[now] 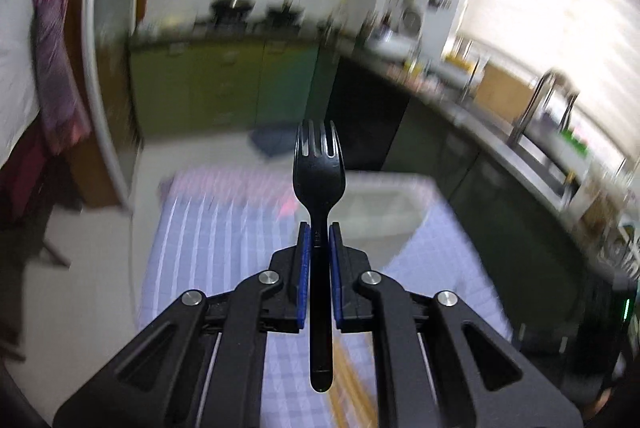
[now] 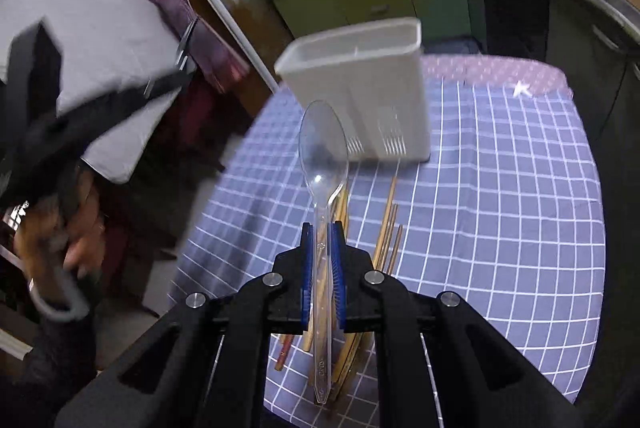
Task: Organize utensils
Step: 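Lift the fork and spoon and carry both over the white holder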
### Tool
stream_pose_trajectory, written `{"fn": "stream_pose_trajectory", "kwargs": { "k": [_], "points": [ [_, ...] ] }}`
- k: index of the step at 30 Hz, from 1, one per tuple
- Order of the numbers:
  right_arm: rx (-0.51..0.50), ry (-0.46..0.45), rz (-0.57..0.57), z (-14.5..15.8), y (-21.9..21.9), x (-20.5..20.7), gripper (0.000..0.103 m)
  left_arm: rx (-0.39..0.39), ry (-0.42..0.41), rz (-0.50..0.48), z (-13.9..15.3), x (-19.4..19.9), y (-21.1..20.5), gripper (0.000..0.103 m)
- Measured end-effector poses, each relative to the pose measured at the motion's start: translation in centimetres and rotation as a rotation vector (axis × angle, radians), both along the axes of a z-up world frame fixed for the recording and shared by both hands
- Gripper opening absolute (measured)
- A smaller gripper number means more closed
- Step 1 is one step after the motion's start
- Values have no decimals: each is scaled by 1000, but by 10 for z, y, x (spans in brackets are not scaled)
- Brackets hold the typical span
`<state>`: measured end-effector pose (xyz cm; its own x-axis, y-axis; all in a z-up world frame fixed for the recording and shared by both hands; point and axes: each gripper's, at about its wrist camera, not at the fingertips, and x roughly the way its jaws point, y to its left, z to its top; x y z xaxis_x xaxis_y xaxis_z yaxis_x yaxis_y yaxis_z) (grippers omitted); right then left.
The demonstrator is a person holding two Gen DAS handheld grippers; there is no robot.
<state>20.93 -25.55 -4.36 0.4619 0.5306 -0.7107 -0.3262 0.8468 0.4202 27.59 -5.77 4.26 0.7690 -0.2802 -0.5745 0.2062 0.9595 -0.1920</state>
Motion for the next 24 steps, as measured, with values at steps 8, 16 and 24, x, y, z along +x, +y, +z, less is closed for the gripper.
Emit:
{"fn": "stream_pose_trajectory", "kwargs": {
  "k": [8, 16, 24],
  "points": [
    [59, -30, 3, 4, -32, -18, 10, 17, -216, 65, 6, 69, -46, 9],
    [88, -67, -30, 7, -52, -13, 10, 20, -181, 102, -35, 103, -57, 9],
    [81, -104, -47, 25, -47, 6, 10, 44, -142, 64, -62, 86, -53, 27]
  ]
}}
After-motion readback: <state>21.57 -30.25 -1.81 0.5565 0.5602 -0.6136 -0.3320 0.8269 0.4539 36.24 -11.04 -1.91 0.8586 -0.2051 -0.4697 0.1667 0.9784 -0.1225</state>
